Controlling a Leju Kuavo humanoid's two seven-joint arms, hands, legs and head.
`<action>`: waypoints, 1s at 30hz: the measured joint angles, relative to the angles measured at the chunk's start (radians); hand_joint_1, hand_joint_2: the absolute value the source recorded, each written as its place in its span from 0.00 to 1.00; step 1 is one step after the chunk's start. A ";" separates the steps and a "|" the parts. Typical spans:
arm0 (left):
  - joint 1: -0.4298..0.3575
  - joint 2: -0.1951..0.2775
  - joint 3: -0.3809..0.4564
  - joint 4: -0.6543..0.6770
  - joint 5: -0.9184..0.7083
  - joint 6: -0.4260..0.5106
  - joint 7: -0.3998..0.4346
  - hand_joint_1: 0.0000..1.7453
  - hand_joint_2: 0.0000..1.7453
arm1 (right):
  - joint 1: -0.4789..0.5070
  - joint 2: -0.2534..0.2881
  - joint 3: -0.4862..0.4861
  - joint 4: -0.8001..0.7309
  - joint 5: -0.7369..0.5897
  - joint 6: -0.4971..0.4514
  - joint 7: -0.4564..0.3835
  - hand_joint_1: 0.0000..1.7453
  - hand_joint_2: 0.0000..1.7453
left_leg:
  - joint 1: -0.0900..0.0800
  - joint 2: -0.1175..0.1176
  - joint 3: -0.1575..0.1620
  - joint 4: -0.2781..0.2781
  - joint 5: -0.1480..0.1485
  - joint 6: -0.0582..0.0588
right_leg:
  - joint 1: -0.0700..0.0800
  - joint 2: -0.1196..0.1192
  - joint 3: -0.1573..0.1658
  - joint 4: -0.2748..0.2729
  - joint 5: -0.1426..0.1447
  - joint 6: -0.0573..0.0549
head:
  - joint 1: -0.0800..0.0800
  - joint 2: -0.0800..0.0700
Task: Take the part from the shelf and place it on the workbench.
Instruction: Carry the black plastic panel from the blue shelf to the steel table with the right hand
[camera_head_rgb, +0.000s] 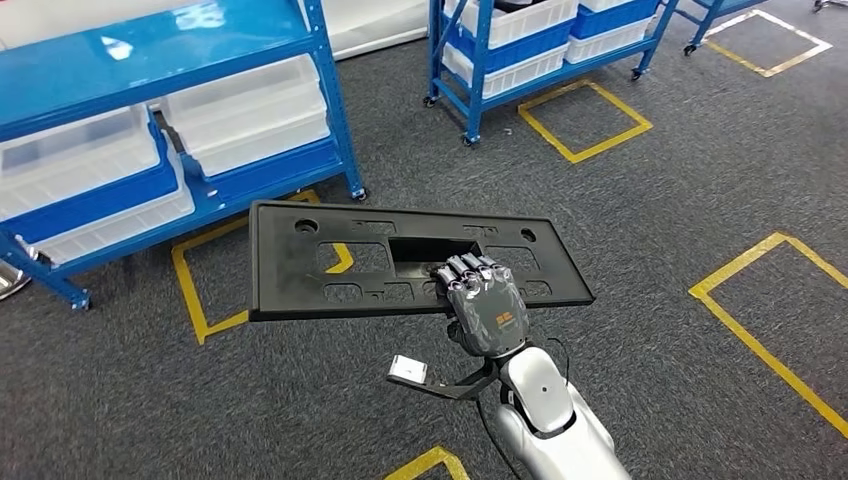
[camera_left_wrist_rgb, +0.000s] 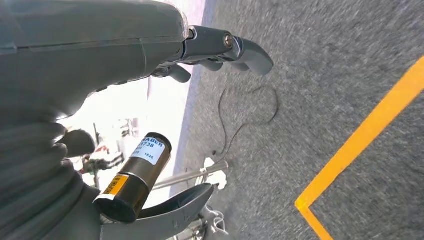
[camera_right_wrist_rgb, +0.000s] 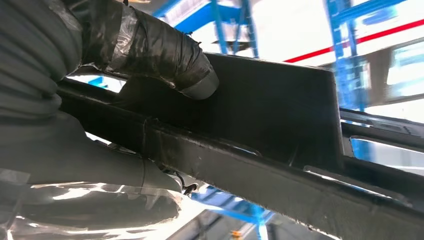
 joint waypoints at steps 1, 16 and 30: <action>0.002 0.001 0.002 0.000 -0.001 0.000 0.001 0.00 1.00 | -0.002 0.001 0.001 0.002 0.002 0.000 0.002 1.00 1.00 | 0.001 -0.024 -0.026 0.062 -0.035 -0.003 | 0.000 0.012 -0.002 0.000 0.002 -0.003 | 0.000 0.000; 0.000 0.005 0.014 -0.001 -0.032 0.000 -0.002 0.00 1.00 | -0.018 -0.015 0.016 0.021 0.169 -0.010 0.139 1.00 1.00 | 0.008 -0.047 0.026 -0.081 0.070 0.043 | -0.001 0.059 -0.092 0.141 -0.058 0.050 | 0.008 0.000; -0.009 -0.043 0.044 -0.001 -0.083 0.014 0.017 0.00 1.00 | -0.121 -0.310 0.279 -0.033 0.200 0.030 0.472 1.00 1.00 | -0.003 0.025 0.008 -0.016 0.012 0.012 | 0.001 0.002 -0.011 0.005 0.008 0.012 | 0.010 0.000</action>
